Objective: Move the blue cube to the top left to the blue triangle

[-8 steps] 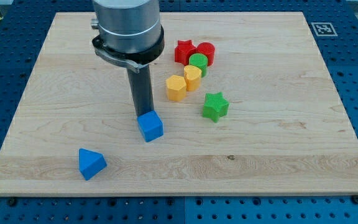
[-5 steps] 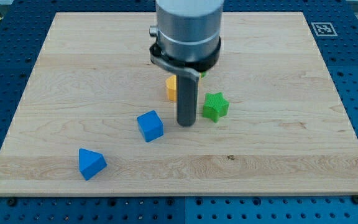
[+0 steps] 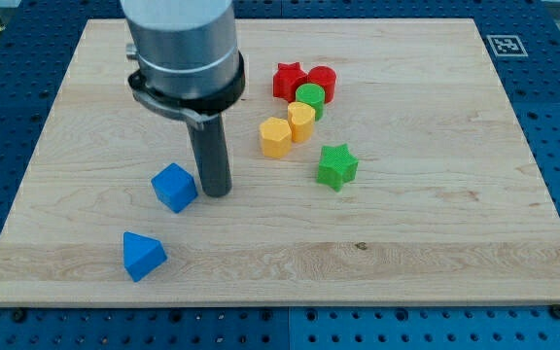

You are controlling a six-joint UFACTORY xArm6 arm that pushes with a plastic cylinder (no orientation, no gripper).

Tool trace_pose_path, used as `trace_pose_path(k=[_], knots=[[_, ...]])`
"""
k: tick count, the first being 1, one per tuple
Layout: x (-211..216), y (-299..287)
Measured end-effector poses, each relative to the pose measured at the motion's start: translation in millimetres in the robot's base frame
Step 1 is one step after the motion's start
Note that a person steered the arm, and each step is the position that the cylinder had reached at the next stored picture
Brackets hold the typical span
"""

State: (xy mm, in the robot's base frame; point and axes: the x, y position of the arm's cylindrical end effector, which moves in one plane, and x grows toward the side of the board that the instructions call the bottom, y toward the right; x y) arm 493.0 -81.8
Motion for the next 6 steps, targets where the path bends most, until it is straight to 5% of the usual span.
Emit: trace_pose_path(k=[2,5,6], knots=[[-6.5,-66.0],[32.7,-78.8],[10.7,-78.4]])
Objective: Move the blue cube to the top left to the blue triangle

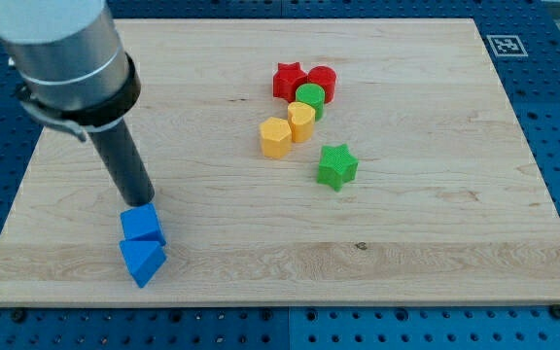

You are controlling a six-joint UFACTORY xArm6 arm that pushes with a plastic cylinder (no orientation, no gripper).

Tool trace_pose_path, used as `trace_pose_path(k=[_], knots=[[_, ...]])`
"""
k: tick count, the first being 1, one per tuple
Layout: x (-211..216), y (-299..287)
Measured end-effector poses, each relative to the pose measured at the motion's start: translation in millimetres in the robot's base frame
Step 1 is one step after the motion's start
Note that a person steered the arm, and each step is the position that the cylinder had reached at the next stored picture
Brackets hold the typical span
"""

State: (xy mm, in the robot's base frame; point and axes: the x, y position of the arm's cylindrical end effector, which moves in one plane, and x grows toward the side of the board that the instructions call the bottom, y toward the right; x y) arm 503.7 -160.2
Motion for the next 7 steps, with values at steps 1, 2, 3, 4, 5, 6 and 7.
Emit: trace_pose_path(k=[1,2,3,4,5,6,7], knots=[[1.3,38.2],[36.1,50.9],[51.2,47.6],[51.2,32.3],[51.1,16.1],[49.9,18.6],[46.0,67.3]])
